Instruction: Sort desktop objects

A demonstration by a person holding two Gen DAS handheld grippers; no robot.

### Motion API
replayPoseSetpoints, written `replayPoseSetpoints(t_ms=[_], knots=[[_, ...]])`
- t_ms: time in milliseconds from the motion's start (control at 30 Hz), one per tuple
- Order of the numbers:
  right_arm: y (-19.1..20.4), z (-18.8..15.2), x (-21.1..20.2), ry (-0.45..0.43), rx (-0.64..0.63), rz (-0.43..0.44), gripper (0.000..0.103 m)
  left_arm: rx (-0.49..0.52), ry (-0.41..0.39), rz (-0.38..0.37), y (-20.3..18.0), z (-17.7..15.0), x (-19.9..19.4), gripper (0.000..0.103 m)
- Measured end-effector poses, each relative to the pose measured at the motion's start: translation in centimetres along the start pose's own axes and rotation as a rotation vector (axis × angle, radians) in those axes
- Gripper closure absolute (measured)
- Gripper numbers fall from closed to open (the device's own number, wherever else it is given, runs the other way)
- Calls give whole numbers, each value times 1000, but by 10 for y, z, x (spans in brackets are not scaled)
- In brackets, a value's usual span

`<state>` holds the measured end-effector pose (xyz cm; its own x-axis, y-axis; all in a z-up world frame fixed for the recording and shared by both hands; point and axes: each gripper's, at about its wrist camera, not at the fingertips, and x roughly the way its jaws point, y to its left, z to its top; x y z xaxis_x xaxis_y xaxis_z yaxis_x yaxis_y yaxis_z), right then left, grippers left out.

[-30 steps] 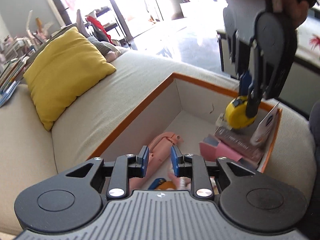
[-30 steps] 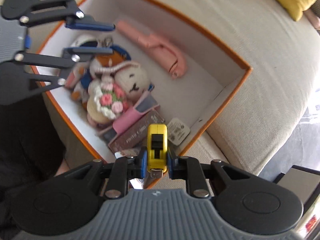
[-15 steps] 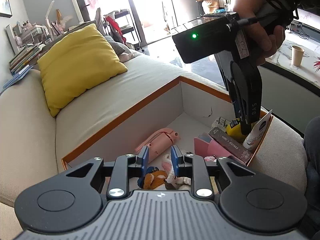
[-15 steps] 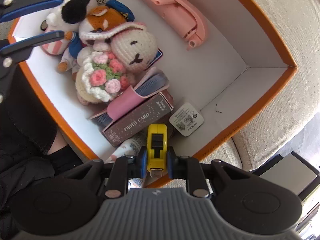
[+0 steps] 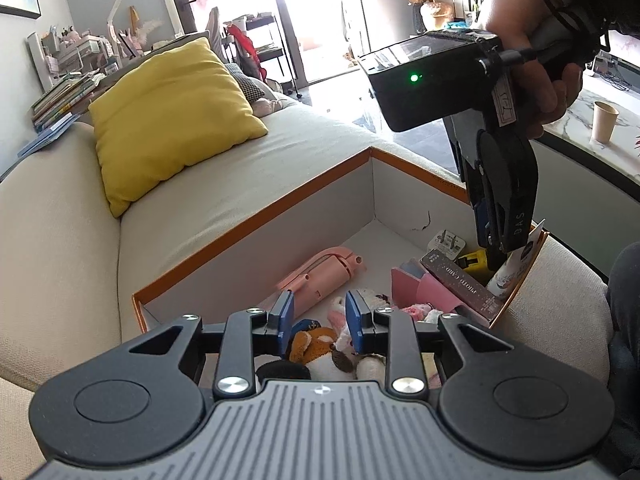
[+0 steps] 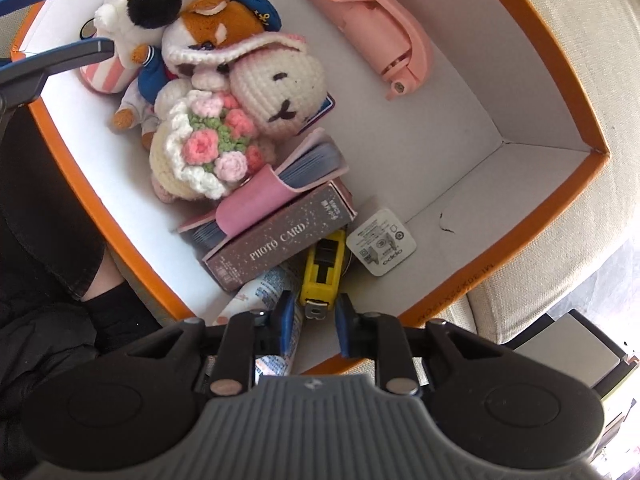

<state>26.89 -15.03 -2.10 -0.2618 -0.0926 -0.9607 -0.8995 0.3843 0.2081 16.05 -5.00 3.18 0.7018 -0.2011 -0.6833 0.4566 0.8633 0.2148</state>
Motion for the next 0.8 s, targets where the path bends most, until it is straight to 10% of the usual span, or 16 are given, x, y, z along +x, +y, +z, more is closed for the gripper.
replayPoseSetpoints(t_ms=[600, 800], knots=[[42, -55, -78, -405, 71, -97, 70, -135, -50, 48, -6, 10, -57, 67], [78, -82, -103, -660, 139, -173, 67, -187, -127, 114, -6, 16, -83, 43]])
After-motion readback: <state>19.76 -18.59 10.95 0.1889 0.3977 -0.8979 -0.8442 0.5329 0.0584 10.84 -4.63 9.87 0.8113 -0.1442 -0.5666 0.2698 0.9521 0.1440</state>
